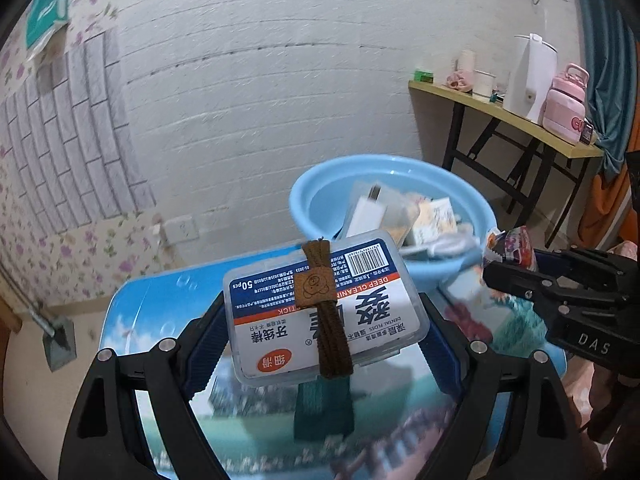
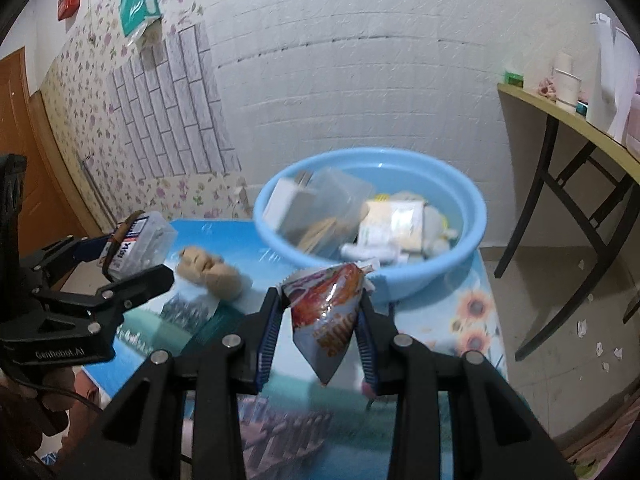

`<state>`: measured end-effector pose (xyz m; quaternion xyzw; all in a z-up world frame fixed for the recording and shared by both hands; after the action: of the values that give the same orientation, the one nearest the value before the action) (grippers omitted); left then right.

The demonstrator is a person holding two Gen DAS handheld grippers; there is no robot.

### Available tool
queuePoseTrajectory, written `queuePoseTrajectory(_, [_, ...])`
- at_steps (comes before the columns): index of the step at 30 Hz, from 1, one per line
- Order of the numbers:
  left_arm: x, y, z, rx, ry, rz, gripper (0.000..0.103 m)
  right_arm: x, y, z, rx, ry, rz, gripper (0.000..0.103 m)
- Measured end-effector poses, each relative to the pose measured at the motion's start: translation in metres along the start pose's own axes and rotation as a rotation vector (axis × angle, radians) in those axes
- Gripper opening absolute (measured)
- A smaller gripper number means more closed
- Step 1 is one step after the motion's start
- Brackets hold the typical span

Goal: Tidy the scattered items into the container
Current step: 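Carry both items over the basin and open both grippers to drop them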

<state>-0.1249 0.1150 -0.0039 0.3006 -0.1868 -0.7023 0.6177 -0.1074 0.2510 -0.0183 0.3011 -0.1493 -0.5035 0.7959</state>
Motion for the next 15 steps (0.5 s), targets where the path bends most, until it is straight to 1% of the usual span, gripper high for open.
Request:
queuePoseTrajectory(7, [-0.025, -0.032, 0.036, -0.026, -0.033, -0.013, 0.086, -0.027, -0.018, 0.019, -0.028, -0.008, -0.01, 0.034])
queuePoseTrajectory(15, [-0.042, -0.074, 0.068, -0.035, -0.061, -0.021, 0.087, -0.06, -0.046, 0.038, -0.047, -0.018, -0.028, 0.034])
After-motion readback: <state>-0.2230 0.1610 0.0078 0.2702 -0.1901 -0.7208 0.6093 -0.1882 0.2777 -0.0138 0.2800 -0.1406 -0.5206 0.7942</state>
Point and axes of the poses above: each gripper's, at about its wrist camera, not at the fingertips, and y roughly against the way its jaws point, x to its left, z to its top, the point moved 4 cm from there along -y, roughly the way its jaws point, and after that the axes turned 15 degrees about y, right-handed, at the moved point
